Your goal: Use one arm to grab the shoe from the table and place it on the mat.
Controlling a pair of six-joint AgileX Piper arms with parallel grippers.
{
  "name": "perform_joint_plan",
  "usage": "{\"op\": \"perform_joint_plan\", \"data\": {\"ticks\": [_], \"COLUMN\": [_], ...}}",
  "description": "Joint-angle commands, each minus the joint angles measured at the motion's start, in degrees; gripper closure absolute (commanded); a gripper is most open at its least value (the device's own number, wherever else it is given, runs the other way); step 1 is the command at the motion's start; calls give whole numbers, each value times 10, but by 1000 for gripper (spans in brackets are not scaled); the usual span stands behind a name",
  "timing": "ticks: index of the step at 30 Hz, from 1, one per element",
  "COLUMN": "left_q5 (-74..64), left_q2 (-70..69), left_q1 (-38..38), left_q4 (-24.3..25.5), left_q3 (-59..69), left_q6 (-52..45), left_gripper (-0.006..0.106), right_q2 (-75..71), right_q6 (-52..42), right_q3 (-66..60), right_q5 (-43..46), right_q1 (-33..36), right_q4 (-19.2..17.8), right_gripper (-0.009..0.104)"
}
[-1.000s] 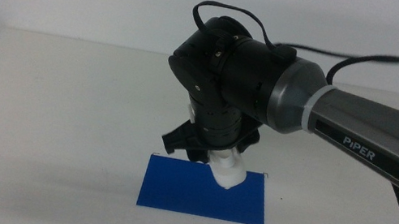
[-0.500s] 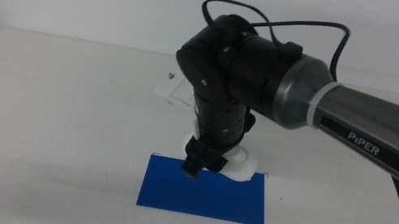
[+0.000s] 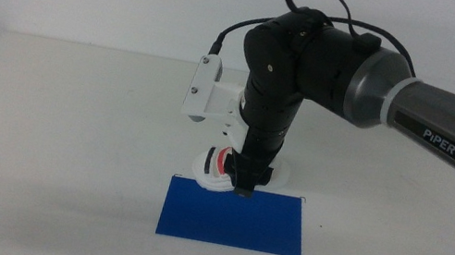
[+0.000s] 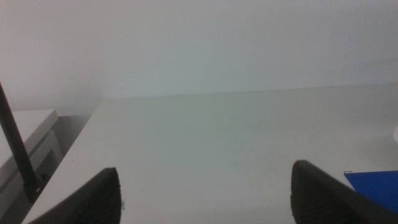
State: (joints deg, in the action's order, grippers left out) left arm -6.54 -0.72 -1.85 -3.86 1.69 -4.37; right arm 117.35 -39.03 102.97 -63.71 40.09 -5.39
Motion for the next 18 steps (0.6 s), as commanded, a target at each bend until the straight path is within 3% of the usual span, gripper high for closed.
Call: {"op": "perform_joint_plan", "data": {"ticks": [1,18], "left_q5": [46,46], "left_q2": [-7,-7], "left_q1": [-2,-2], "left_q4": [-5,-5], "left_q3": [4,4], "left_q6": [3,3], "left_gripper": [7,7], "right_q2": [-33,27], "right_q6": [-33,-43], "right_q3": [13,9], "right_q5": [16,25], "right_q1": [-10,-17], "right_q4": [20,24], "right_gripper": [99,99]}}
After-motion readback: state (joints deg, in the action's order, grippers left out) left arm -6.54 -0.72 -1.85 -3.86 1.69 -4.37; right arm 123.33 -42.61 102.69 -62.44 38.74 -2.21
